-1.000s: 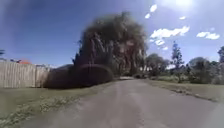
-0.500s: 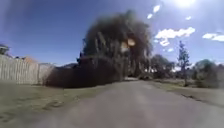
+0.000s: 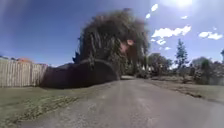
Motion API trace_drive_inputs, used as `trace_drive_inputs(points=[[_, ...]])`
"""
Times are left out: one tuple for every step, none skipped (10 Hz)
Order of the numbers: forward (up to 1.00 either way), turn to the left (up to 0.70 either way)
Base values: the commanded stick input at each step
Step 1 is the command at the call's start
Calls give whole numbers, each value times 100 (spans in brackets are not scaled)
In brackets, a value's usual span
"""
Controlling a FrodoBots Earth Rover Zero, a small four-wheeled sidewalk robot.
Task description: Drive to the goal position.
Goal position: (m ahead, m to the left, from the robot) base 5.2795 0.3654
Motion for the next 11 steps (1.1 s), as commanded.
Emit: trace_drive_inputs(points=[[100, -20], [100, -34], [100, -8], [100, -21], [100, -34], [100, -35], [100, -32], [100, -28], [100, -14], [100, -28], [100, -37]])
